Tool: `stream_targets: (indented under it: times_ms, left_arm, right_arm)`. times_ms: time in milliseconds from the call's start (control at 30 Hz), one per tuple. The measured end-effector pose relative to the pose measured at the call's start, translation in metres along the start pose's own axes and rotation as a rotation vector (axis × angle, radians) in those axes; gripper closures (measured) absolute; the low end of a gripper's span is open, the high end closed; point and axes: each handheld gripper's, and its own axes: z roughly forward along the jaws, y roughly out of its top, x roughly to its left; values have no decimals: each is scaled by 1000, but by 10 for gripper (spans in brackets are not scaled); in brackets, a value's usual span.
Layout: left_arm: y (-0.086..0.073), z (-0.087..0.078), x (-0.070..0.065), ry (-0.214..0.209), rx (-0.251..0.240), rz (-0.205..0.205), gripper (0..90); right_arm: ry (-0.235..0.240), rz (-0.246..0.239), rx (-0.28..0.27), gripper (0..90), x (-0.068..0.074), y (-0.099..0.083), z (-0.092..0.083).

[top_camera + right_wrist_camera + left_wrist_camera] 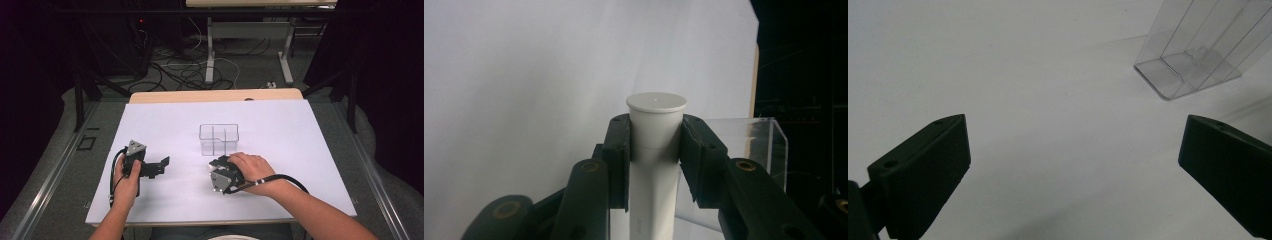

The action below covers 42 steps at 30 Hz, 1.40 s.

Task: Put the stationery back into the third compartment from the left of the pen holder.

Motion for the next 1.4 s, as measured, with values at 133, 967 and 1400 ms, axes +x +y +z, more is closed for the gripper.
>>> stream_targets:
  times_ms: [133,967,1400]
  left_arm:
    - [0,0,0,1,0,-2,2]
    - [0,-1,1,1,5,8,2]
    - [0,0,1,-6,3,-3,2]
  right_arm:
    - [-30,116,-35,670,-9,1,-5]
    - [-104,545,-257,670,-62,-7,-16]
    - [-104,781,-339,670,-86,-21,-11]
